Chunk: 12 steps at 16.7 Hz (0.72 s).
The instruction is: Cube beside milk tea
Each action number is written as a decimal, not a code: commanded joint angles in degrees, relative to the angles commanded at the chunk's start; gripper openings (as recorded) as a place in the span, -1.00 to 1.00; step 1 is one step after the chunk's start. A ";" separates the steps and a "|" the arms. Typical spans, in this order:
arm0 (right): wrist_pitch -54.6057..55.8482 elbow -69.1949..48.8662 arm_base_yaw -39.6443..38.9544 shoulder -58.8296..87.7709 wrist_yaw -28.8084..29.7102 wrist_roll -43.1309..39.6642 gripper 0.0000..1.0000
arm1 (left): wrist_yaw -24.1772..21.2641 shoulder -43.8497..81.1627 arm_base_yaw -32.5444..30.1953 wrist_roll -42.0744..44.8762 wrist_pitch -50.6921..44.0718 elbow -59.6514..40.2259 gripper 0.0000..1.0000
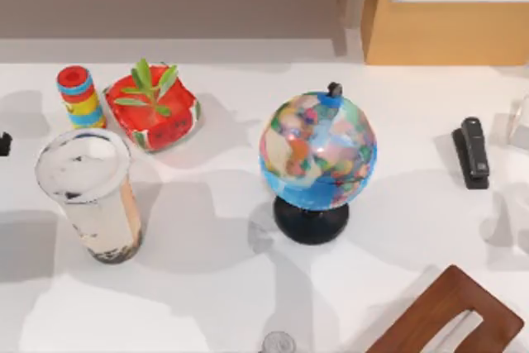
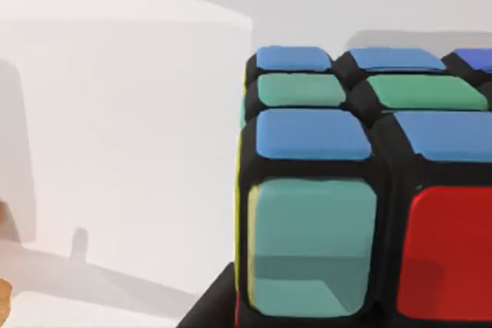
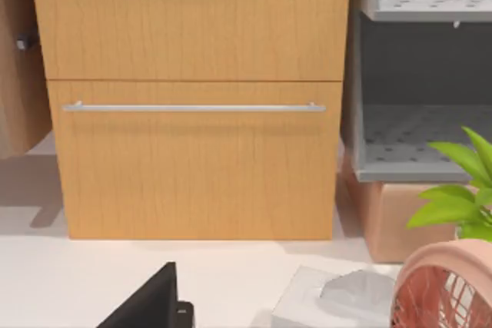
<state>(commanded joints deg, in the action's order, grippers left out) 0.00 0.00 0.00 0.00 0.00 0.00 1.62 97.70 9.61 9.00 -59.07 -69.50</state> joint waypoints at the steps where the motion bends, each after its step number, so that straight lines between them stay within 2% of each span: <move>1: 0.00 0.00 0.00 0.00 0.00 0.00 1.00 | 0.05 -0.14 0.09 -0.01 0.23 -0.07 -1.00; 12: 0.00 0.00 0.00 0.00 0.00 0.00 1.00 | -0.33 0.47 -0.69 0.07 2.85 1.89 -1.00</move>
<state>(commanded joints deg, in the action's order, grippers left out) 0.00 0.00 0.00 0.00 0.00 0.00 1.29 98.16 8.93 9.07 -56.23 -67.61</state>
